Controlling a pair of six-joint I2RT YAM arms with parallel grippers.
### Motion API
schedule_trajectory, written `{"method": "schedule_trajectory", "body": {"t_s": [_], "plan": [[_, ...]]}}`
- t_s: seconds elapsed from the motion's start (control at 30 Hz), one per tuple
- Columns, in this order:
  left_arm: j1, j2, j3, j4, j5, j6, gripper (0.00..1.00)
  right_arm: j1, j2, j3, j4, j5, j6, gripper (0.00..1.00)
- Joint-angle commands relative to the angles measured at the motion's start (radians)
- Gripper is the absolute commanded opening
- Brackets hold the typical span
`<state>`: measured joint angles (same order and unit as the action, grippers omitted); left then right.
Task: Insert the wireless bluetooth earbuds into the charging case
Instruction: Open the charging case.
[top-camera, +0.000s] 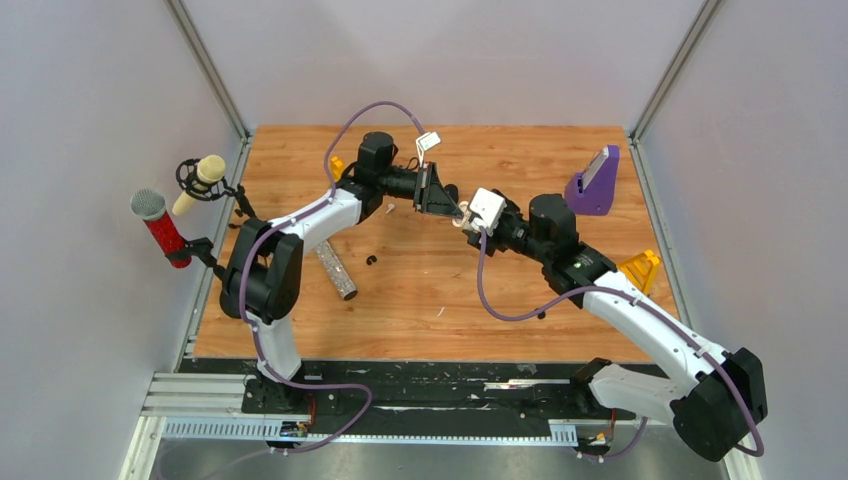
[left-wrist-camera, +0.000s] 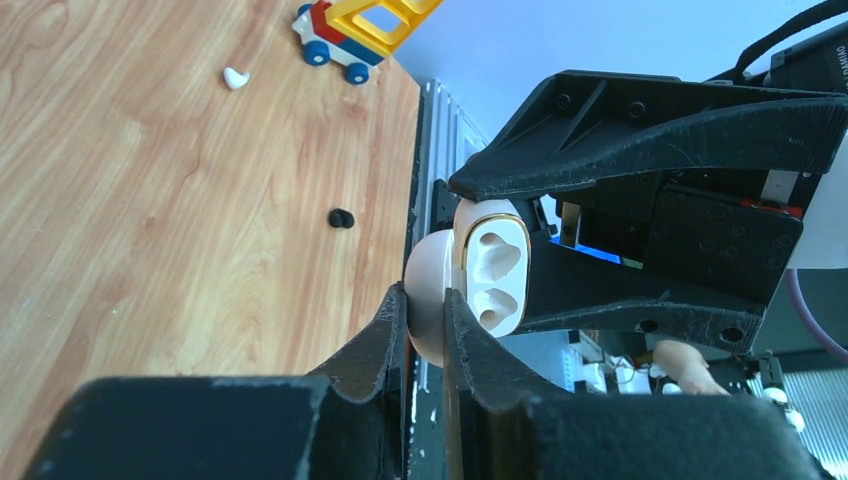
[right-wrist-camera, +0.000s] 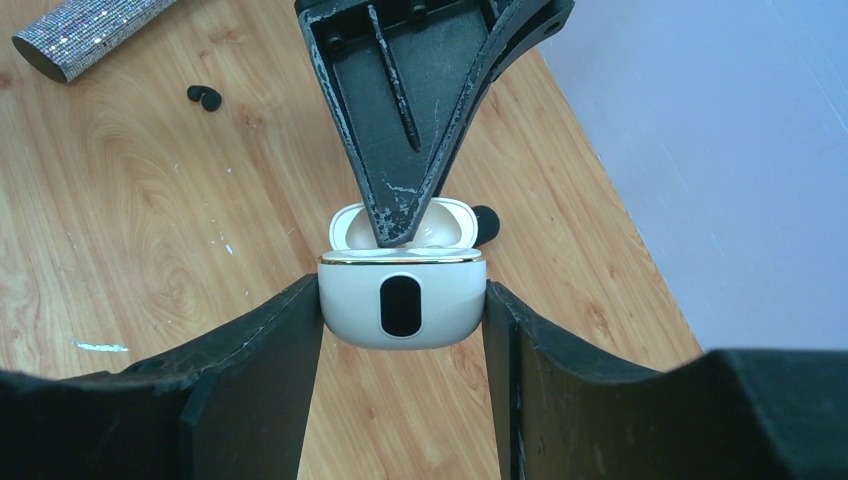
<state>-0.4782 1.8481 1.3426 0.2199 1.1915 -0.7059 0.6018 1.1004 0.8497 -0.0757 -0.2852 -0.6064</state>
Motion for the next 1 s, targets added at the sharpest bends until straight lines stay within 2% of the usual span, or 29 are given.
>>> {"method": "schedule_trajectory", "body": {"t_s": [0.0,0.07,0.13,0.23,0.4,0.53,0.77,0.97], "plan": [[-0.01,-0.003,0.029,0.021,0.022,0.009,0.13,0.005,-0.018,0.023,0.026,-0.016,0.005,0.1],[-0.011,-0.007,0.034,0.007,0.02,0.019,0.11,0.006,-0.016,0.024,0.024,-0.018,0.004,0.22],[-0.011,-0.015,0.042,-0.012,0.019,0.032,0.1,0.005,-0.014,0.026,0.021,-0.017,0.005,0.45],[-0.011,-0.033,0.054,-0.048,0.014,0.069,0.1,0.006,-0.009,0.027,0.02,-0.016,0.004,0.71],[-0.008,-0.056,0.095,-0.18,-0.009,0.159,0.1,0.005,0.008,0.031,0.016,-0.008,0.01,0.97],[-0.007,-0.07,0.172,-0.422,-0.09,0.341,0.09,0.003,0.014,0.044,0.005,-0.014,0.026,1.0],[-0.005,-0.066,0.291,-0.714,-0.279,0.595,0.08,-0.02,0.012,0.117,-0.123,-0.085,0.033,1.0],[0.003,-0.045,0.371,-0.84,-0.41,0.712,0.08,-0.065,0.002,0.177,-0.219,-0.11,0.006,1.0]]}}
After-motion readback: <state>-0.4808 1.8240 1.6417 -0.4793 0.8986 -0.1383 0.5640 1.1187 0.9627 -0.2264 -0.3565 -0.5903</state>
